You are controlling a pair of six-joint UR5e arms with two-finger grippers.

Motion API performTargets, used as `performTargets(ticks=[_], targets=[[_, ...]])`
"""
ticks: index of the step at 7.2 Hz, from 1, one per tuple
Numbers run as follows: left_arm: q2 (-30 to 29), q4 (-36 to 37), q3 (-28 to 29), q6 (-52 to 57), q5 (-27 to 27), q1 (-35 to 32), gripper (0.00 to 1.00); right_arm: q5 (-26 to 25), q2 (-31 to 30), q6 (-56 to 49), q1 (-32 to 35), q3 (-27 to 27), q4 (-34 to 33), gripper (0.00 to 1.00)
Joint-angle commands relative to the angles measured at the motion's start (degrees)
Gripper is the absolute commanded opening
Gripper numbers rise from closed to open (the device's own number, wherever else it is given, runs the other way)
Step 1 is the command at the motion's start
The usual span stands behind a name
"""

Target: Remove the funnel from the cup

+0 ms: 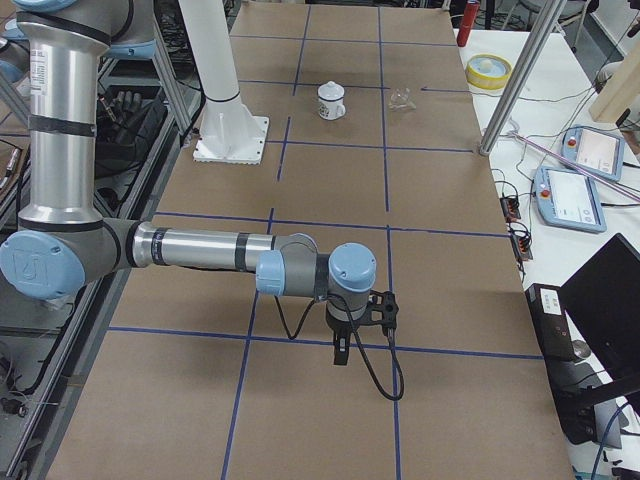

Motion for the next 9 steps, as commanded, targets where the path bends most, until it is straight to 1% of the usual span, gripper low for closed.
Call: performTargets(ticks=[1,9], targets=[[-0.05,-0.05,-0.01,0.02,-0.03,0.00,1.00,0.00,-0.02,0.00,0.00,-0.03,0.00,1.00],[-0.84,-0.05,0.34,-0.06,0.14,0.00,1.00,0.00,-0.02,0.00,0.00,0.05,0.00,1.00]])
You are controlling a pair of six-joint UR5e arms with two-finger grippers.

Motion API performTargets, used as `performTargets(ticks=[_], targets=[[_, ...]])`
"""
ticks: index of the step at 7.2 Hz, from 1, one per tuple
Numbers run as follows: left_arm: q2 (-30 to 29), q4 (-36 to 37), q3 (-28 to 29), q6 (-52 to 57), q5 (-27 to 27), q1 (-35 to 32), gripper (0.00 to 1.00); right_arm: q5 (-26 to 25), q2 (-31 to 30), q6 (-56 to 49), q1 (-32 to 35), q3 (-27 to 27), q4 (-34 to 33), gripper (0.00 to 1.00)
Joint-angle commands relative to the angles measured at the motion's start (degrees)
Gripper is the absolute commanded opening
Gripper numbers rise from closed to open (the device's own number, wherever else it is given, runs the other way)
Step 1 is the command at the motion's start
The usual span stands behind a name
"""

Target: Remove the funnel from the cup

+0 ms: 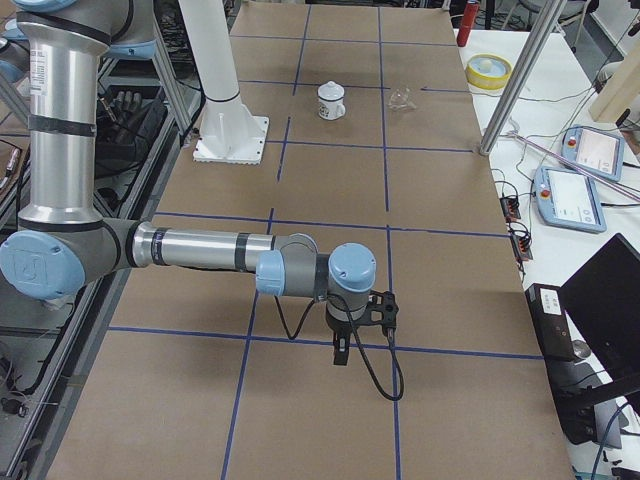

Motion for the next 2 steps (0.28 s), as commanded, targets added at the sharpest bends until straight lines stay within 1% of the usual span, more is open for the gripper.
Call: performTargets(ticks=[1,2], targets=[[-0.15,0.03,-0.05,-0.07,0.10,-0.04,1.00,0.00,-0.01,0.00,0.00,0.04,0.00,1.00],[-0.15,0.03,-0.14,0.01,0.19,-0.13,1.00,0.00,-0.01,0.00,0.00,-0.04,0.00,1.00]])
